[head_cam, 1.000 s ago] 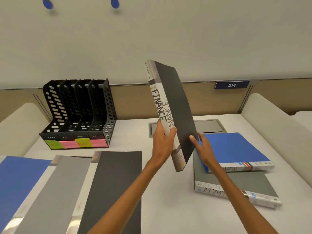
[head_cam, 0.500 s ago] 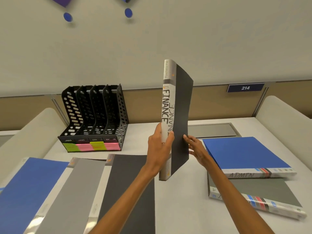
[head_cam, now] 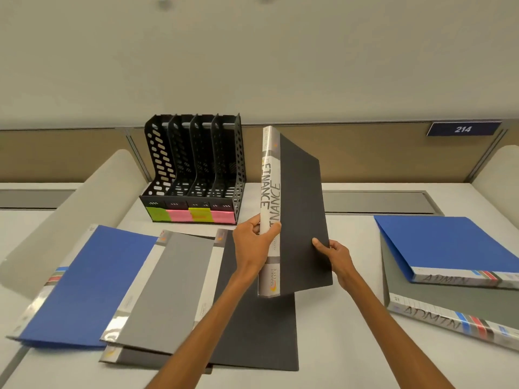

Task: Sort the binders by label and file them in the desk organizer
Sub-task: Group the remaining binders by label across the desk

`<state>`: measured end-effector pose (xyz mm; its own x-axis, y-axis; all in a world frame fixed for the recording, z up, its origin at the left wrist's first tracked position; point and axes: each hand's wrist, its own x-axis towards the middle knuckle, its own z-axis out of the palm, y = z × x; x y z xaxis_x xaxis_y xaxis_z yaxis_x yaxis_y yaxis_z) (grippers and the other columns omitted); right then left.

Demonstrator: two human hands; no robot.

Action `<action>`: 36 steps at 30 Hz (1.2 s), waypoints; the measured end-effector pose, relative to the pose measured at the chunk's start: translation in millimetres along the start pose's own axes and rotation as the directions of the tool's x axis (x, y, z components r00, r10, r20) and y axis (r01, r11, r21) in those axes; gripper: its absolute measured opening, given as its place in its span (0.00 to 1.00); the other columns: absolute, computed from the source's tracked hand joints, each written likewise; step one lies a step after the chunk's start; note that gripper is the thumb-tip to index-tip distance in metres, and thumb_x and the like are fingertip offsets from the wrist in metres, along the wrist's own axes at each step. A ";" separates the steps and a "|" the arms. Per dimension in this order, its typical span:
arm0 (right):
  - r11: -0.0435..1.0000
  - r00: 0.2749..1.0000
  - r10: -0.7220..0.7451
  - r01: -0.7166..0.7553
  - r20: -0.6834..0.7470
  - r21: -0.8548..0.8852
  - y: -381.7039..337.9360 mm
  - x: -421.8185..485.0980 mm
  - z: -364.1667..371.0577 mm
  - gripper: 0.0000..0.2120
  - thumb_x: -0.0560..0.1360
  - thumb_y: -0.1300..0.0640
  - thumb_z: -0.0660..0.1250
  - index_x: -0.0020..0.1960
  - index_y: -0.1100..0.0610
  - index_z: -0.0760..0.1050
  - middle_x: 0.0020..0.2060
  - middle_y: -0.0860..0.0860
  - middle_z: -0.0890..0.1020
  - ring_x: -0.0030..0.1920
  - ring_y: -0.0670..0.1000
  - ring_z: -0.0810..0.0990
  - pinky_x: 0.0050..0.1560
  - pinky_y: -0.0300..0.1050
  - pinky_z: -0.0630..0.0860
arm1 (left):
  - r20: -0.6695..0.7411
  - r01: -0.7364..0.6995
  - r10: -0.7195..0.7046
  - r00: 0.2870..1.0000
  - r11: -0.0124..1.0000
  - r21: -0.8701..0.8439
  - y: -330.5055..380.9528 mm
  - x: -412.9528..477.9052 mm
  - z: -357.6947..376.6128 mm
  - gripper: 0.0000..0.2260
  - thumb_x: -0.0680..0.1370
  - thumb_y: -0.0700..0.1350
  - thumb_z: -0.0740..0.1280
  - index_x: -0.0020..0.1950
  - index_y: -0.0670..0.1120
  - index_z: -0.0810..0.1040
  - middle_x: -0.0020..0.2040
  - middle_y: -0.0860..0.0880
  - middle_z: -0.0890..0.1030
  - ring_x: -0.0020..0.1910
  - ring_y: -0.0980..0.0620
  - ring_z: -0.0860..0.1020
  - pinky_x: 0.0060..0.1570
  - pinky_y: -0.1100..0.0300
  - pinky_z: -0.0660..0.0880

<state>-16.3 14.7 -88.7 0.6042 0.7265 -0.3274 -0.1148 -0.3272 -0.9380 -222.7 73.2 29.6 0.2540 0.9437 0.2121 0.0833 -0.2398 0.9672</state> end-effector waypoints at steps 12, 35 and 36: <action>0.993 0.993 0.061 -0.071 -0.101 -0.097 74.0 -61.5 42.6 0.22 0.70 0.46 0.75 0.58 0.54 0.75 0.55 0.51 0.81 0.47 0.46 0.78 0.46 0.41 0.74 | 0.112 0.248 -0.285 0.952 0.932 0.264 -89.0 -17.3 -81.8 0.17 0.73 0.51 0.74 0.59 0.48 0.79 0.59 0.51 0.82 0.44 0.57 0.81 0.33 0.70 0.77; 0.755 0.942 -0.205 -0.021 -0.265 -0.655 104.2 -128.8 108.6 0.36 0.71 0.39 0.71 0.71 0.58 0.67 0.64 0.58 0.69 0.65 0.59 0.67 0.64 0.56 0.68 | 0.150 0.115 -0.250 0.957 0.798 0.592 -157.5 -76.4 -134.3 0.23 0.84 0.49 0.56 0.78 0.48 0.57 0.77 0.47 0.63 0.68 0.45 0.73 0.63 0.48 0.75; 0.738 0.943 -0.217 -0.011 -0.254 -0.674 105.7 -129.9 108.5 0.37 0.72 0.39 0.70 0.72 0.58 0.66 0.65 0.58 0.69 0.65 0.60 0.66 0.64 0.56 0.68 | 0.149 0.128 -0.266 0.952 0.794 0.595 -158.4 -78.2 -132.7 0.24 0.84 0.49 0.56 0.79 0.48 0.54 0.78 0.47 0.60 0.69 0.45 0.71 0.64 0.47 0.74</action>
<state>-192.5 -48.7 -157.7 0.7944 0.6026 -0.0759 0.4402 -0.6574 -0.6117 -383.6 67.6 -121.7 0.3638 0.9284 -0.0760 0.6718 -0.2050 0.7119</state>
